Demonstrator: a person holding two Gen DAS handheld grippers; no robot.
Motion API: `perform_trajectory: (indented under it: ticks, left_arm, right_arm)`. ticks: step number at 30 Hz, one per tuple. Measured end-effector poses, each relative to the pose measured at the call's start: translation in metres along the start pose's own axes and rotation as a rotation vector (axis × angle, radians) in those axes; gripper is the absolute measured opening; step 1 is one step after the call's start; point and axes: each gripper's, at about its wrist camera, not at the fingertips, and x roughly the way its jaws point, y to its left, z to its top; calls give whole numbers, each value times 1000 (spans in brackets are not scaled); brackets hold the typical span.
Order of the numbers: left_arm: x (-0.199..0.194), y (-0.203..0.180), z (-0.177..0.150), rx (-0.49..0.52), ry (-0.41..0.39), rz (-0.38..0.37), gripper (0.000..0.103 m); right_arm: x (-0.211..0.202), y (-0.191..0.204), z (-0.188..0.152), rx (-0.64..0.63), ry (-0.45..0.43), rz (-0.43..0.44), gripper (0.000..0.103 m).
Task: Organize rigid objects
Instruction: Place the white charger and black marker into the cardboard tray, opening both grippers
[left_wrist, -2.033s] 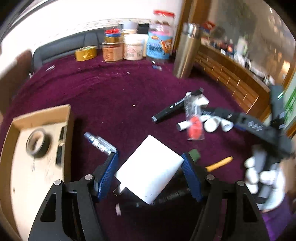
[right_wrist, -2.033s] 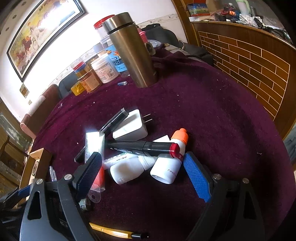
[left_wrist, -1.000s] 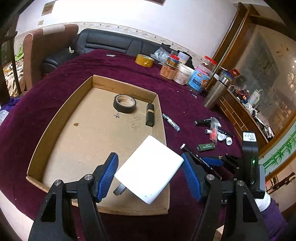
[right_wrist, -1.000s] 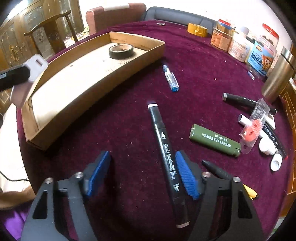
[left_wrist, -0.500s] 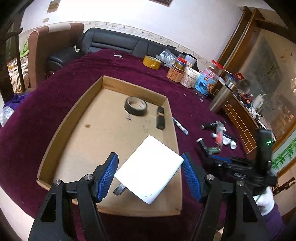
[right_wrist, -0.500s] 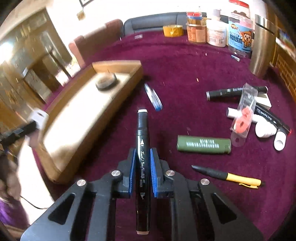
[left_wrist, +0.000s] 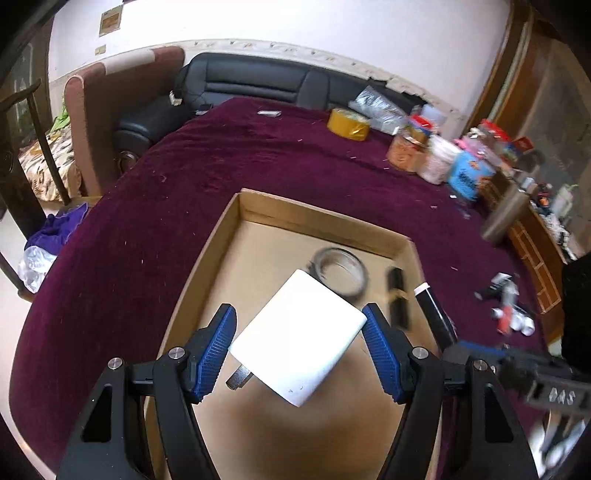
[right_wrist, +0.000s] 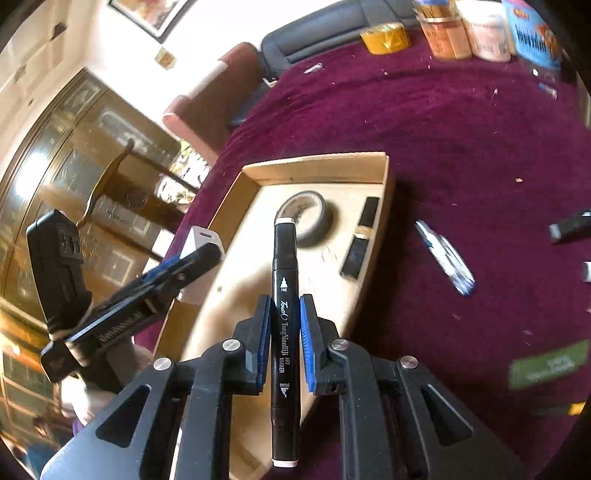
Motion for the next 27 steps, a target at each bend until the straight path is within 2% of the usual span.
perform_trajectory:
  ticks: [6,10,16,22,25,27]
  left_arm:
    - [40,16,14,-47,70,36,64]
    - [57,25,13,-80,108,44,64]
    - [39,19,17,-63,46,17,65]
    - [19,11,17,-53,12,17,65]
    - [2,0,11,-26,-18,20,65]
    - [-10,-13,4,4,-41,23,66]
  right_arm:
    - [26,-11,22,76,-32,-71,13]
    - [37,-14,28,106,-27,-86,14]
    - [35,-15,27,112,-56,-115,15]
    - [2,-3,26,6,-139,-155,15]
    - [-33,-1,17,-57,-201,-180,16]
    - [-62,2,7,-113,-267,-231,25]
